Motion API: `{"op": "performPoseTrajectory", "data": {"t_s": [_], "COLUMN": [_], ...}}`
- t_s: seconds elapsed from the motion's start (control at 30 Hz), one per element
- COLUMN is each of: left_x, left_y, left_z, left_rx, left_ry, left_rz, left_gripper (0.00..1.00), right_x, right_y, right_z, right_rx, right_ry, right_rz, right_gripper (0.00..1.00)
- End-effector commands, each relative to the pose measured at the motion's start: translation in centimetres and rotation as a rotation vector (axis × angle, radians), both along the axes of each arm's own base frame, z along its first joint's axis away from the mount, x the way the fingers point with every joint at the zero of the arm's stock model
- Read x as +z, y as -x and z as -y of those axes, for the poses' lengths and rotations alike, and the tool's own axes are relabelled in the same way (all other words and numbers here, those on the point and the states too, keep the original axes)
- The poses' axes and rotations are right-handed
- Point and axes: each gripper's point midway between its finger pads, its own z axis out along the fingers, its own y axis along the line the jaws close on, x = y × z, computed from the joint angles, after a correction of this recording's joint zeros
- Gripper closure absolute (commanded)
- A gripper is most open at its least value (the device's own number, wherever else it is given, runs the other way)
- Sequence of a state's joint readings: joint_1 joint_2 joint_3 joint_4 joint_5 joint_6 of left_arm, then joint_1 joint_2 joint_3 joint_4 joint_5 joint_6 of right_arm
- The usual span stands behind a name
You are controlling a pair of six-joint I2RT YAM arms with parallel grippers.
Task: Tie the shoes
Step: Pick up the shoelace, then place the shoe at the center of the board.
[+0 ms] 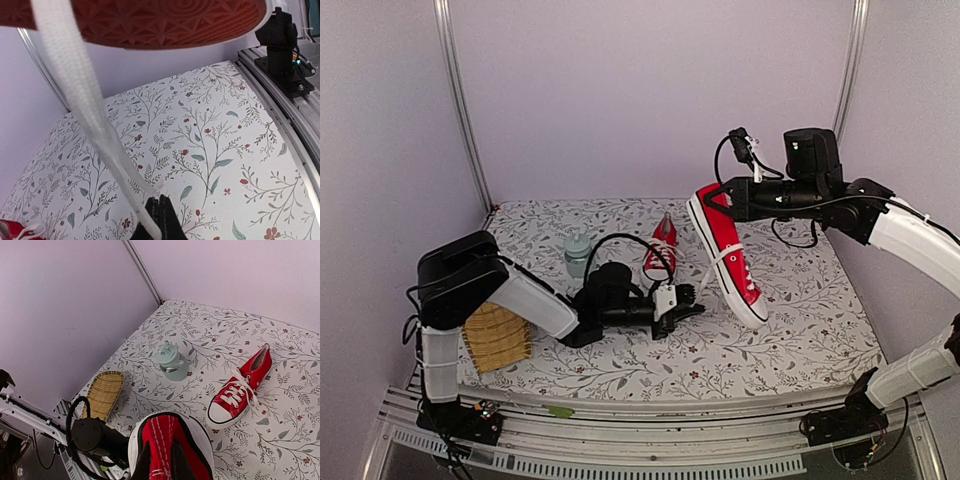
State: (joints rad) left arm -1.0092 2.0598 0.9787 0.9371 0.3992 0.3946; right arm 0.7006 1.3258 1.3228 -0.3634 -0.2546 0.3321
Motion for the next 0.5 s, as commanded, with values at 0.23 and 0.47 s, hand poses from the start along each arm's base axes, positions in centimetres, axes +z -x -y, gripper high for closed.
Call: {"op": "performPoseTrajectory", "data": {"t_s": [0.23, 0.47], "left_x": [3.9, 2.4], "left_y": [-0.6, -2.2], "left_z": [-5.5, -9.8], "left_rx": [0.219, 0.394], "left_ry": [-0.103, -0.236], "left_rz": [-0.045, -0.056], "left_gripper": [1.00, 1.00], "right_x": [-5.2, -14.6], "right_y": [-2.1, -3.1], "right_z": [7.1, 2.4], "right_rx": [-0.546, -0.538], "right_ry": [0.259, 0.232], "right_rz": [-0.025, -0.162], "right_gripper": [0.99, 0.99]}}
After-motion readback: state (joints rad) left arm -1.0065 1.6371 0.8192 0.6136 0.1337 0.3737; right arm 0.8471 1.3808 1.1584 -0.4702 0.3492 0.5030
